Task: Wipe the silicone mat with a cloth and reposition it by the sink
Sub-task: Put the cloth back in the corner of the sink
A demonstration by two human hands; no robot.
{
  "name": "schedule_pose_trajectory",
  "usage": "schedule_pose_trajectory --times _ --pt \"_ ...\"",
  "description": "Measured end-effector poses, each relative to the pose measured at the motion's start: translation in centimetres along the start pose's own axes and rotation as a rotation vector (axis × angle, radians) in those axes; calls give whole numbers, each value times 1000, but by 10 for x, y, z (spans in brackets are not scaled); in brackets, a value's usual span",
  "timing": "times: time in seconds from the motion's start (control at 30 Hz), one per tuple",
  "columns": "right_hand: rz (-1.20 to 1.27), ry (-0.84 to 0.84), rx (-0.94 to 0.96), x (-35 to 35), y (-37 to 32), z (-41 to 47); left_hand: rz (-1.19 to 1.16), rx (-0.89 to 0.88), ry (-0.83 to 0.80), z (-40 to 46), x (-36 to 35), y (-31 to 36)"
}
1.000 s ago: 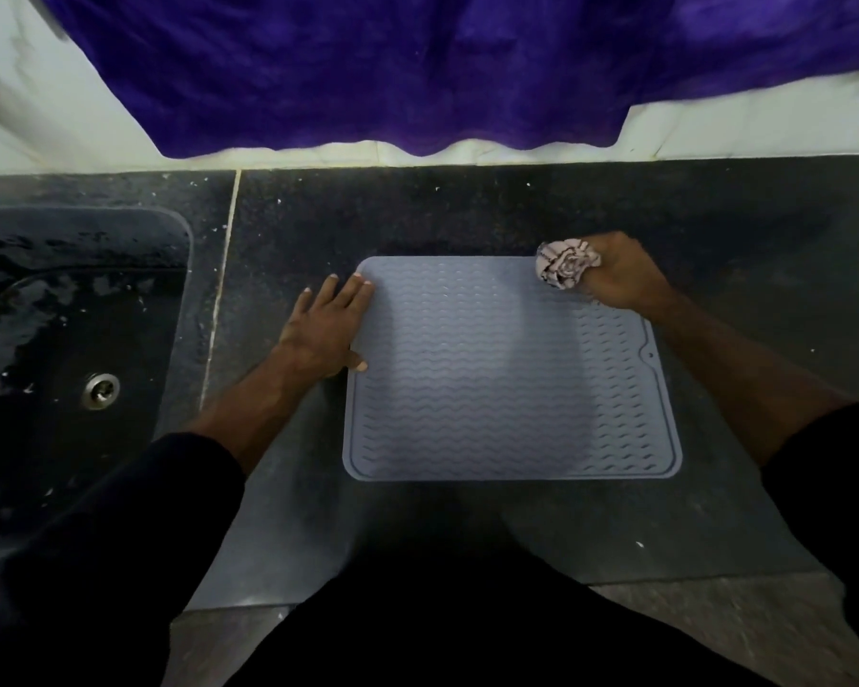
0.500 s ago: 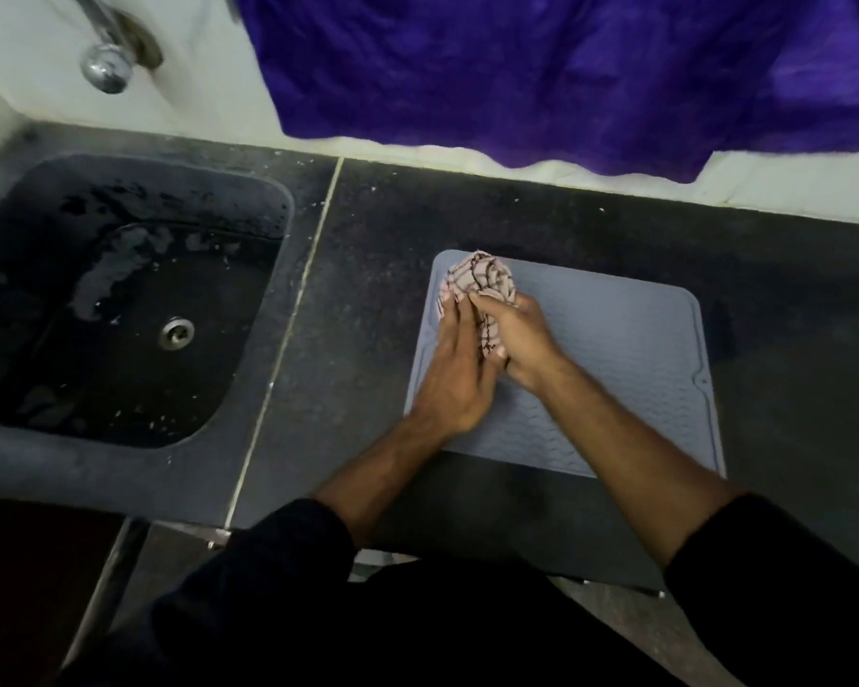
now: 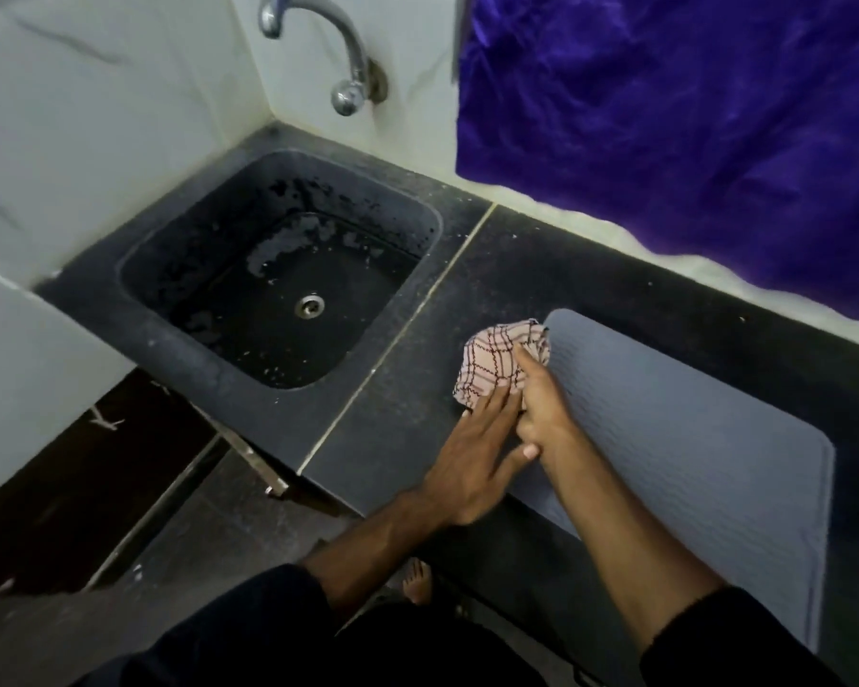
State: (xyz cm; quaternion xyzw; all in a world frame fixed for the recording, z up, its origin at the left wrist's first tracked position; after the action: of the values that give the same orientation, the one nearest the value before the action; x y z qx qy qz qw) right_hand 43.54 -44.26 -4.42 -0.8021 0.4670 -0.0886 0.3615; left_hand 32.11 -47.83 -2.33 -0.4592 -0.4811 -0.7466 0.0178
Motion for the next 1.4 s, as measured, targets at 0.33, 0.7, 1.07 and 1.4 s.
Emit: schedule_pose_trajectory --times 0.33,0.7,1.07,1.4 --pt "-148 -75 192 -119 -33 5 256 319 304 23 145 -130" --pt "-634 -57 630 -337 -70 74 628 417 273 99 335 -293" --pt "-1124 -82 1218 -502 -103 124 703 335 228 181 412 -399" --pt "-1539 -141 1651 -627 -111 200 749 277 241 243 418 -456"
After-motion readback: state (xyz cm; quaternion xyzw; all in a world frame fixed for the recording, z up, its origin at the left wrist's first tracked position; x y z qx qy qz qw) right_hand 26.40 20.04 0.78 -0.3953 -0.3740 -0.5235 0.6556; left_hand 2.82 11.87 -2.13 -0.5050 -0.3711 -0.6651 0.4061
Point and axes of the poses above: each hand's wrist, its own z-axis towards the middle knuckle, its own x-axis out of the back of the hand, y = z × x, the point moved 4 cm from there along z, towards the middle knuckle, and after that the axes turned 12 degrees about y, right-handed, at the moved point
